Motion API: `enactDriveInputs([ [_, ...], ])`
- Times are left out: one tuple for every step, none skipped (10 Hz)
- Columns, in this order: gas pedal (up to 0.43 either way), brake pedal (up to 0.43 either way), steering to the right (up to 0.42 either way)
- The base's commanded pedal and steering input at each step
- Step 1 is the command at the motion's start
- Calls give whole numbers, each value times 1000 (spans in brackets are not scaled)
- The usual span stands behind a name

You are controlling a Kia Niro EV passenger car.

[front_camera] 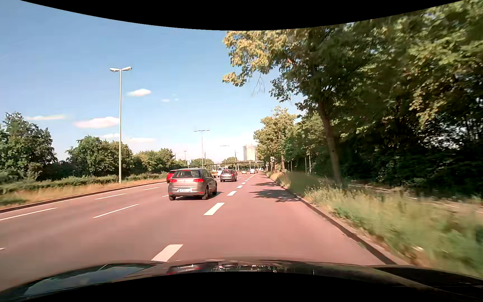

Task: Follow the waypoints while adhering to traffic rules and regulations

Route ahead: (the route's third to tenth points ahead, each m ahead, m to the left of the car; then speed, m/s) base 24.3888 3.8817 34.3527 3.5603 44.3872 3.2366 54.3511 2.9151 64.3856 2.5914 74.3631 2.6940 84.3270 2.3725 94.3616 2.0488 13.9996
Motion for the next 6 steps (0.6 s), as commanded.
enactDriveInputs([
  [110, 6, -2],
  [110, 6, 0],
  [110, 6, 0],
  [110, 6, 1],
  [110, 6, 1],
  [110, 6, 1],
])
